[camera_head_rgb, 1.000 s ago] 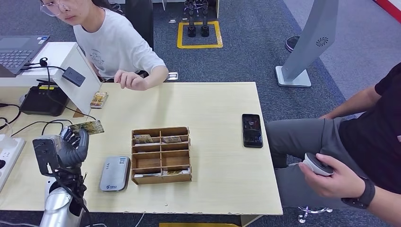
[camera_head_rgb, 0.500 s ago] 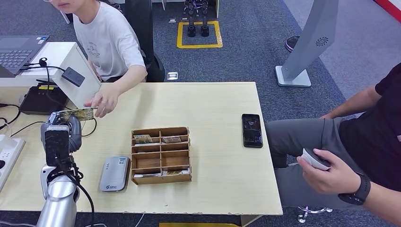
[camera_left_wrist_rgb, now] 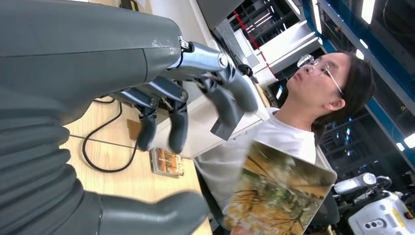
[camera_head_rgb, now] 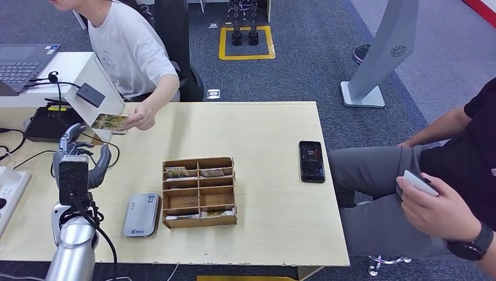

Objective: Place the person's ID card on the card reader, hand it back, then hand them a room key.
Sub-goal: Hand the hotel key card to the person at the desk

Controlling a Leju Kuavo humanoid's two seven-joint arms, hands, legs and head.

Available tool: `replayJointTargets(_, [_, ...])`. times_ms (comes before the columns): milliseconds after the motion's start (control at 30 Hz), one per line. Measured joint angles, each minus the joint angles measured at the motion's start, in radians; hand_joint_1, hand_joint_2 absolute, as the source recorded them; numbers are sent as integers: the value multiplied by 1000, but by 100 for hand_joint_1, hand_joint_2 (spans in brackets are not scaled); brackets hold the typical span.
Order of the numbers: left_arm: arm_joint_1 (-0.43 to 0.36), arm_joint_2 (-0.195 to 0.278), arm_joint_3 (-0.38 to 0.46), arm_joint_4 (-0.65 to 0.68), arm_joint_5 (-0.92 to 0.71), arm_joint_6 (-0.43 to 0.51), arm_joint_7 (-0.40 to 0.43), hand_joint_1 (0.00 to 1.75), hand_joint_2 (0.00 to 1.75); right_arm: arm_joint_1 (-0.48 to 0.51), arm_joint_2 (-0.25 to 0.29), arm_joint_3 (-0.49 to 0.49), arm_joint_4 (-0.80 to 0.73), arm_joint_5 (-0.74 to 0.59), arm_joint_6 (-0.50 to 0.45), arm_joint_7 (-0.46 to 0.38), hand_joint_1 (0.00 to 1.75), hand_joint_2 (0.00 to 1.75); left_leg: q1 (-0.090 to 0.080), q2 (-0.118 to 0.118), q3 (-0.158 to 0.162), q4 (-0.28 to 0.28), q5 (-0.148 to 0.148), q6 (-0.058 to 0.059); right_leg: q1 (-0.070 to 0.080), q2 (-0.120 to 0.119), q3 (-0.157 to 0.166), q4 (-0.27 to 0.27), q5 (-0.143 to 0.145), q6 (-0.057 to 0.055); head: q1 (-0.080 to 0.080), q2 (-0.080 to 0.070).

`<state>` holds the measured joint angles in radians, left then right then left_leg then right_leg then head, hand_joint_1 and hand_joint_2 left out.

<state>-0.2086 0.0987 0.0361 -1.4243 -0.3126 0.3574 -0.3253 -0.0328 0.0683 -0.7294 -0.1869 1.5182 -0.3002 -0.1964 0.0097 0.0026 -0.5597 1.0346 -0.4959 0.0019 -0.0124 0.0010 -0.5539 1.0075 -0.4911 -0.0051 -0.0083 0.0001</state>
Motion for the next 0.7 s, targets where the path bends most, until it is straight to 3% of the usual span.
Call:
replayJointTargets(200, [57,34,-56,-58,-101,-112,12,0,175,2,0,0,0,-13,3,2,0,175,0,1,0,0,0,0,0,1,0,0,0,0,0,0])
replayJointTargets(400, [186,122,-159,-222,-204,-268,-23,0,175,8,-2,-2,0,-24,14,-10,0,175,0,1,-2,0,0,0,0,1,-2,0,0,0,0,0])
replayJointTargets(700, [253,216,-305,-345,-491,-235,24,0,175,9,-3,-3,0,-32,14,-30,0,175,0,0,-2,0,0,0,0,1,-2,0,0,0,0,0])
